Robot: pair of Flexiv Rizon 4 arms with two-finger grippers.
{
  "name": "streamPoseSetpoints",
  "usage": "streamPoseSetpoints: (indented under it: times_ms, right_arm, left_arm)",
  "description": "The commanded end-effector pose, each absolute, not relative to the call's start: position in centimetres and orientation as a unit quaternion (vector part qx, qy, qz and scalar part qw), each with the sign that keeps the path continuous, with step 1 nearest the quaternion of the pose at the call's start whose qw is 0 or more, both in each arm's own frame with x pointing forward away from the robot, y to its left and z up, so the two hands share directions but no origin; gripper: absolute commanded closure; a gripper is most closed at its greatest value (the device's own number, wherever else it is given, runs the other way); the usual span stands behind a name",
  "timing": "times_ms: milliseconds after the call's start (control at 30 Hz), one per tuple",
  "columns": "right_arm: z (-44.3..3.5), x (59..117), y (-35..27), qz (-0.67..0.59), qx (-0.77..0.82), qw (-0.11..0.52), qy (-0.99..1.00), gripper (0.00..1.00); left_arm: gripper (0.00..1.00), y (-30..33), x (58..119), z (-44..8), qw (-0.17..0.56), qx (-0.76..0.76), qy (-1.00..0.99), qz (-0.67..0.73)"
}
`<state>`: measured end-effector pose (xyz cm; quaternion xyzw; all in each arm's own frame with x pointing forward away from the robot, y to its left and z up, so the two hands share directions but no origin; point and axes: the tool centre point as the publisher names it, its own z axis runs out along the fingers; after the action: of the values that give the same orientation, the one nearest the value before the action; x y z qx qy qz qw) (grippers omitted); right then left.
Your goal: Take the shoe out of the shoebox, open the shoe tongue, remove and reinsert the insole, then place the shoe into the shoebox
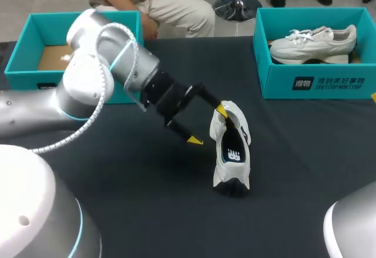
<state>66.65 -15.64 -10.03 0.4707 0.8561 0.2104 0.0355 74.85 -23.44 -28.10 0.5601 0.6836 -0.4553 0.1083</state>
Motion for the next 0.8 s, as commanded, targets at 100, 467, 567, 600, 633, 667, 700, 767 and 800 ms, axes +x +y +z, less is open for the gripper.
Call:
streamPoseSetpoints:
  times_ms: [100,467,567,600,633,667,700,767,800]
  right_arm:
    - [-9.96,66.90,-15.62,0.209,0.471,0.033,0.857,0.00]
    - [-9.96,66.90,-15.62,0.209,0.471,0.033,0.857,0.00]
    - [-9.96,66.90,-15.62,0.209,0.471,0.033,0.857,0.00]
    - [-9.96,66.90,-15.62,0.209,0.471,0.033,0.857,0.00]
    - [-9.96,66.90,-15.62,0.209,0.471,0.033,0.857,0.00]
    - [-9.96,66.90,-15.62,0.209,0.471,0.033,0.857,0.00]
    - [-9.96,66.90,-15.62,0.209,0.471,0.033,0.857,0.00]
    - [-9.96,66.90,-15.62,0.209,0.471,0.033,0.857,0.00]
    - [-9.96,66.90,-15.62,0.209,0.471,0.033,0.857,0.00]
  left_arm:
    - [0.00,-23.08,74.57,-26.80,0.049,0.599,0.698,-0.390]
    - [0.00,-23.08,74.57,-26.80,0.049,0.599,0.698,-0.390]
    - [0.00,-23.21,74.67,-26.93,0.057,0.610,0.706,-0.355]
    - [0.00,-23.31,74.60,-26.99,0.055,0.614,0.708,-0.344]
    - [0.00,-23.44,74.53,-27.05,0.053,0.614,0.712,-0.337]
    - [0.53,-23.59,74.51,-27.19,0.051,0.616,0.715,-0.327]
    - [0.90,-23.69,74.40,-27.30,0.055,0.623,0.712,-0.320]
    - [1.00,-23.91,74.10,-27.50,0.050,0.627,0.715,-0.306]
    - [1.00,-24.05,74.06,-27.57,0.048,0.626,0.715,-0.308]
